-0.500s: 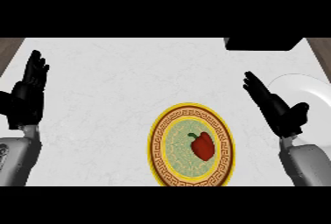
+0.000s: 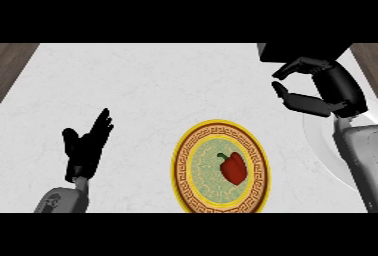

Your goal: Pick the bell pepper from the plate and place it in the plate

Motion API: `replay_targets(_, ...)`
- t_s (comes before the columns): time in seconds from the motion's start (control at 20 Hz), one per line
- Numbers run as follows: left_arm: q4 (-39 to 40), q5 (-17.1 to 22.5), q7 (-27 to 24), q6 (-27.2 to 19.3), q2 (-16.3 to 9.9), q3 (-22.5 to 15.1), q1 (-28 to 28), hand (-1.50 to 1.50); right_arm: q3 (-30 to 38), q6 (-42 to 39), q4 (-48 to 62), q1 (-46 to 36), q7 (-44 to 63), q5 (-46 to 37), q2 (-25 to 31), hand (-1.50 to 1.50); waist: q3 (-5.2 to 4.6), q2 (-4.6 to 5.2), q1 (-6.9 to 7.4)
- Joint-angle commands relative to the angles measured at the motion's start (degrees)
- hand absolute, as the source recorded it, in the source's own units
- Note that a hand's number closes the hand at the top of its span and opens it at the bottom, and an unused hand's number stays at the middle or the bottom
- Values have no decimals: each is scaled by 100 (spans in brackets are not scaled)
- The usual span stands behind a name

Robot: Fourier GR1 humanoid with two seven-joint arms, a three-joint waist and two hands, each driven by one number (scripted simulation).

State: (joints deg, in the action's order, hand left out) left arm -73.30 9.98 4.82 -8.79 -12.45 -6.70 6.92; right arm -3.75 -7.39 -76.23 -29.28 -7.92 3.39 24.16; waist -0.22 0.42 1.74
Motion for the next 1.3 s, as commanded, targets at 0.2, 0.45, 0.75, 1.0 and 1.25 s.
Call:
replay_targets(0.2,-447,110,269,195,270,-295,-719,0,487,-150,1025,400,-2162,109,-364,-150,28,-29,-105)
replay_targets(0.45,-721,108,821,228,258,-240,-601,0,303,-461,522,260,-1705,-323,-15,-150,22,-50,-168)
replay_targets(0.75,-917,30,633,148,219,-282,-897,0,-764,-1316,76,-10,-763,-1336,929,-150,10,-90,-134)
replay_targets(1.0,-896,38,601,216,201,-202,-964,0,-1029,-1708,-844,84,143,-1558,1037,-150,17,-71,-190)
replay_targets(1.25,-1069,-141,878,9,424,-345,-760,0,-1446,-1724,-1513,301,1114,-2116,641,-150,20,-56,-178)
